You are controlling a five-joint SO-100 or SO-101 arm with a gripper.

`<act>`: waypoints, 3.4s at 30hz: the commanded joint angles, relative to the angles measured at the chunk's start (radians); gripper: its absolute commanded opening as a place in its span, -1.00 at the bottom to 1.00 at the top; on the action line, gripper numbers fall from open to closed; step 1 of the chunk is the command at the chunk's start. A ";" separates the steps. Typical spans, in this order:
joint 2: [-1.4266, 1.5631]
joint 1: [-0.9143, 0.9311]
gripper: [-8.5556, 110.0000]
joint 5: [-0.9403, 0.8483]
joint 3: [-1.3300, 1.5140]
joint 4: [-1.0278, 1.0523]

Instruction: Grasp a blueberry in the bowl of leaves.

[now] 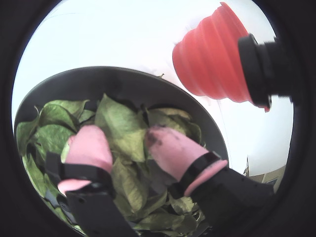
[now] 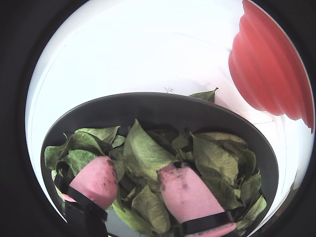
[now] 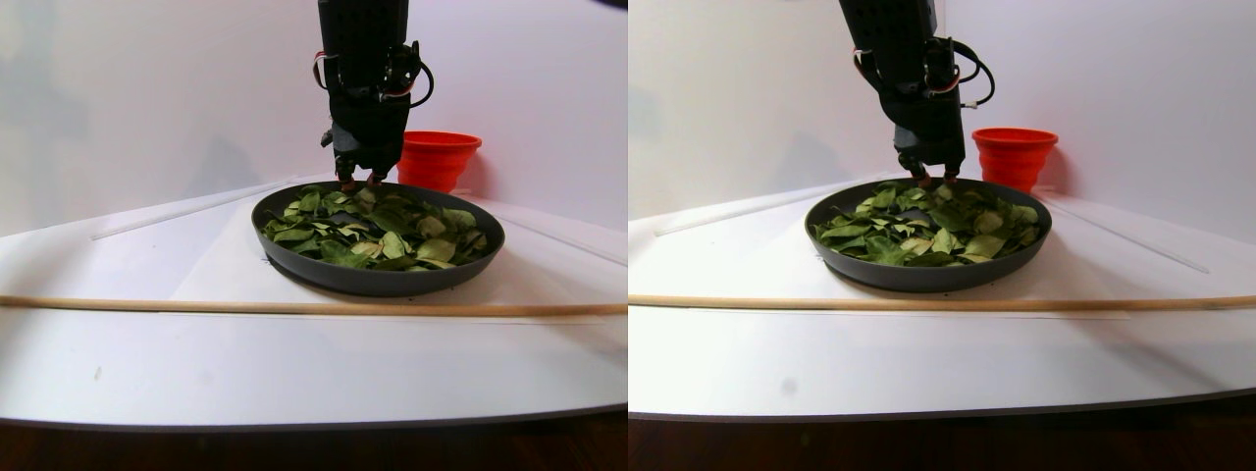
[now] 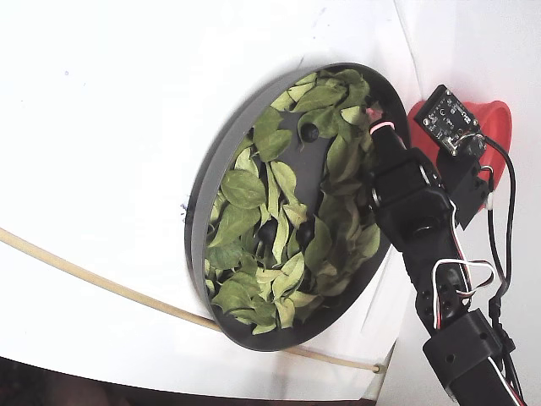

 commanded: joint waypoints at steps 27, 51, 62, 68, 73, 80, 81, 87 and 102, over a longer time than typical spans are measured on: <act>0.155 -0.009 -0.58 -0.055 0.063 -0.023; 0.308 -0.028 -0.58 -0.043 0.172 0.006; 0.373 -0.043 -0.58 -0.034 0.222 0.029; 0.387 -0.052 -0.58 -0.032 0.239 0.043; 0.399 -0.064 -0.58 -0.025 0.250 0.077; 0.411 -0.081 -0.58 -0.008 0.265 0.110; 0.413 -0.084 -0.58 -0.006 0.268 0.114; 0.414 -0.097 -0.58 0.011 0.287 0.129; 0.373 -0.110 -0.58 0.029 0.287 0.173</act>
